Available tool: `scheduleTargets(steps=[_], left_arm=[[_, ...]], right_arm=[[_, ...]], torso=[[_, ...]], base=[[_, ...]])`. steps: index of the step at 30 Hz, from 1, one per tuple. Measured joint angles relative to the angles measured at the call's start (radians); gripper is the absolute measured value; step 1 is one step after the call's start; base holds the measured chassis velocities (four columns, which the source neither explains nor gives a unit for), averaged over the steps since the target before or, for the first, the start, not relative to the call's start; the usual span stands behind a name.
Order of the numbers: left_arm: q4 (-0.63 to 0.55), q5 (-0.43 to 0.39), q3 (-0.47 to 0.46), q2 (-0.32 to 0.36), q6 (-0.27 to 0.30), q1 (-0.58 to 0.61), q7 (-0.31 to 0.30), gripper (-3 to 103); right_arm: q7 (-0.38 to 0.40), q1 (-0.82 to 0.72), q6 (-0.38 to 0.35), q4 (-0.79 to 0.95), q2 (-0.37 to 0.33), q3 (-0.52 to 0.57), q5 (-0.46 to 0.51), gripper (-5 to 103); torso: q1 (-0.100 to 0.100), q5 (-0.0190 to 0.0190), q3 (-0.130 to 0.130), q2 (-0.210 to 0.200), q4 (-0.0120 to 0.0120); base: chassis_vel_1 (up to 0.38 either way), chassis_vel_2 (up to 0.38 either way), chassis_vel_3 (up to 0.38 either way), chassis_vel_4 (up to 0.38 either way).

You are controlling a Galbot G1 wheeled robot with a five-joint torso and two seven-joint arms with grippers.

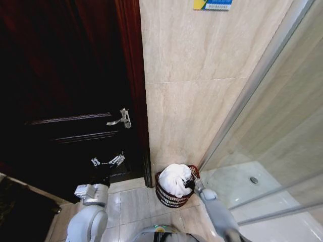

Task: Discard the used towel into the hamper.

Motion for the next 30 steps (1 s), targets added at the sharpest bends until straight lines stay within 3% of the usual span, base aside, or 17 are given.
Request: scheduleTargets(steps=[6,9,19,25,26,28,30], left_arm=[[0.000,0.000,0.000,0.000,0.000,0.000,0.000,100],[0.000,0.000,0.000,0.000,0.000,0.000,0.000,100],[0.000,0.000,0.000,0.000,0.000,0.000,0.000,100],[0.000,0.000,0.000,0.000,0.000,0.000,0.000,100],[0.000,0.000,0.000,0.000,0.000,0.000,0.000,100],[0.000,0.000,0.000,0.000,0.000,0.000,0.000,100],[0.000,0.000,0.000,0.000,0.000,0.000,0.000,100]], right_arm=[[0.007,0.059,0.031,-0.107,0.016,0.023,-0.088,10],[0.021,0.112,0.052,-0.196,0.028,0.064,-0.200,10],[0.130,0.144,0.038,-0.259,0.018,0.073,-0.285,10],[0.148,0.128,0.030,-0.207,0.007,0.071,-0.267,8],[0.144,0.112,0.039,-0.170,-0.004,0.055,-0.235,13],[0.144,0.103,0.057,-0.149,-0.012,0.048,-0.212,13],[0.121,0.081,0.094,-0.092,-0.034,0.036,-0.145,24]], torso=[[0.000,0.0000,0.000,0.000,0.0000],[0.000,0.0000,0.000,0.000,0.0001],[0.000,0.0003,0.000,0.000,0.0000],[0.000,0.0003,0.000,0.000,0.0001],[0.000,0.0000,0.000,0.000,-0.0001],[0.000,-0.0001,0.000,0.000,-0.0005],[0.000,0.0003,0.000,0.000,0.0002]], base=[[0.000,0.000,0.000,0.000],[0.000,0.000,0.000,0.000],[0.000,0.000,0.000,0.000],[0.000,0.000,0.000,0.000],[0.000,0.000,0.000,0.000],[0.000,0.000,0.000,0.000],[0.000,0.000,0.000,0.000]])
